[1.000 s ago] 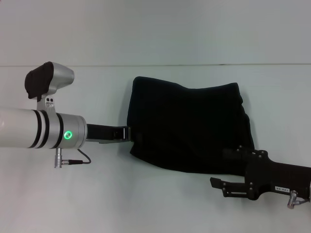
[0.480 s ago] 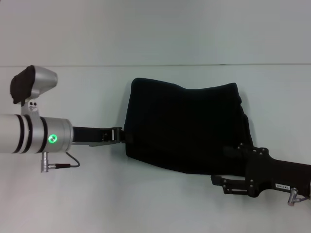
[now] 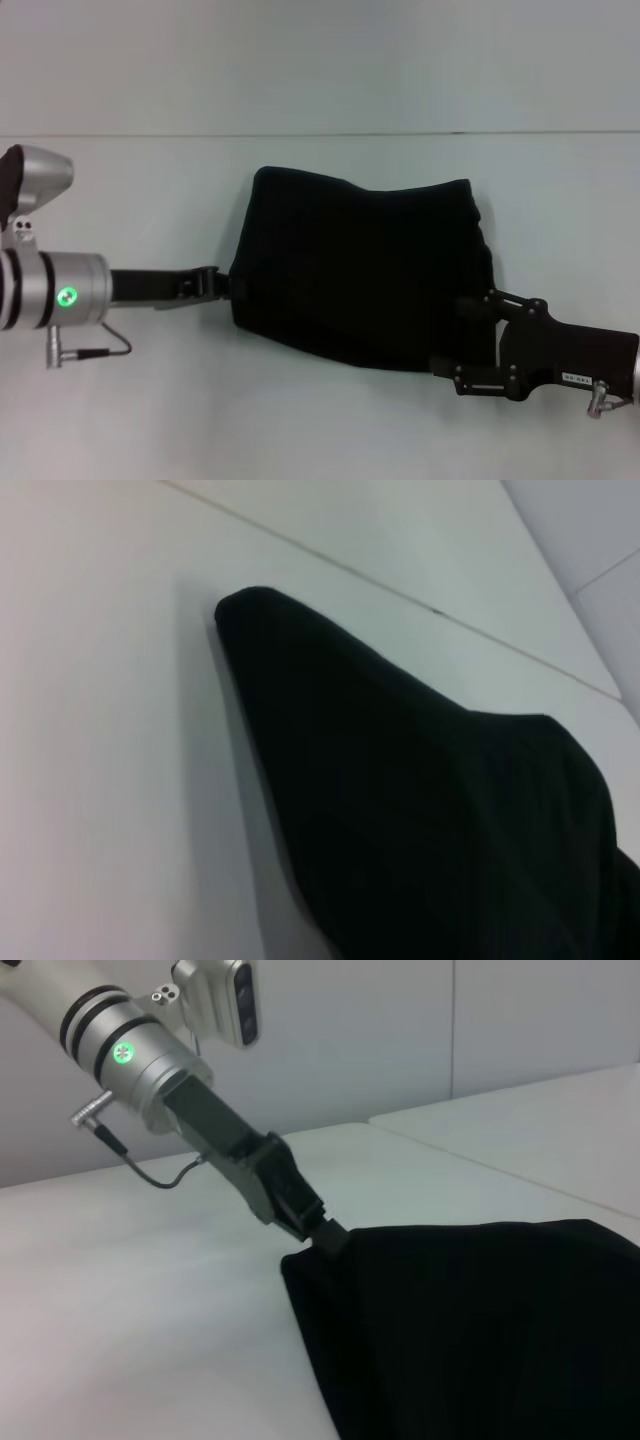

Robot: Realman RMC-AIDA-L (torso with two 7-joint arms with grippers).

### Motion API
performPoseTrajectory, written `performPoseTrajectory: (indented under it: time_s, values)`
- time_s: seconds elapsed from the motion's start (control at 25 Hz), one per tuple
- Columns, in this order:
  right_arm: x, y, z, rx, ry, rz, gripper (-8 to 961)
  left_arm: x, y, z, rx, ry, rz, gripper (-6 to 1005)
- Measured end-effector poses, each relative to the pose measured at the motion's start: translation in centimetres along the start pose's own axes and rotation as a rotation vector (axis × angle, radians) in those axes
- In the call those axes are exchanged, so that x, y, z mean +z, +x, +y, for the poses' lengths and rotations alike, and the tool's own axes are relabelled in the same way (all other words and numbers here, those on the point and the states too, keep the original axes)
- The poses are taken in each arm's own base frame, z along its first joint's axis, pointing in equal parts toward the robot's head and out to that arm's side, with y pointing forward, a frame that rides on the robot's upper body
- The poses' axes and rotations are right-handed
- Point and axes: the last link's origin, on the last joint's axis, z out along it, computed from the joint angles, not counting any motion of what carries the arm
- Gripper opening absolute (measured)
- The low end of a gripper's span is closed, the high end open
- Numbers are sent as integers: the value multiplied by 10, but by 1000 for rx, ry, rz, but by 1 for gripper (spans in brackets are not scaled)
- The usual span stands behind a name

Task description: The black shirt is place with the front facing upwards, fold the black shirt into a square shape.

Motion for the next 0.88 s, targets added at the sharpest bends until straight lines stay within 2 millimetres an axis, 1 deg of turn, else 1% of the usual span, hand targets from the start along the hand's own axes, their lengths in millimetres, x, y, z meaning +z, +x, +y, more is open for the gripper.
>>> performPoseTrajectory:
  time_s: [0.08,0.16,0.2,0.4,0.52,0.68,0.88]
  values:
    - [1,-1,0,-4,-2,0,931,-6,-4,-3,13,-5,-3,44]
    - [1,-1,-1,-8,-2,1,931,-18,-8,-8,32,-19,-1,48]
    - [1,-2,-1,-10,-2,1,931,-18,-8,-8,32,-19,-1,49]
    - [2,-4,-2,-17,-2,0,931,-46,-18,-14,25,-81,36,57]
    - [4,-5,-3,-20,-4,-2,931,-60,-27,-23,11,-66,61,62]
    - [4,-6,-4,-23,0,1,931,-69,-38,-33,0,-44,82,68]
    - [5,-6,-5,-21,4,3,931,-71,-50,-35,-4,-48,79,76]
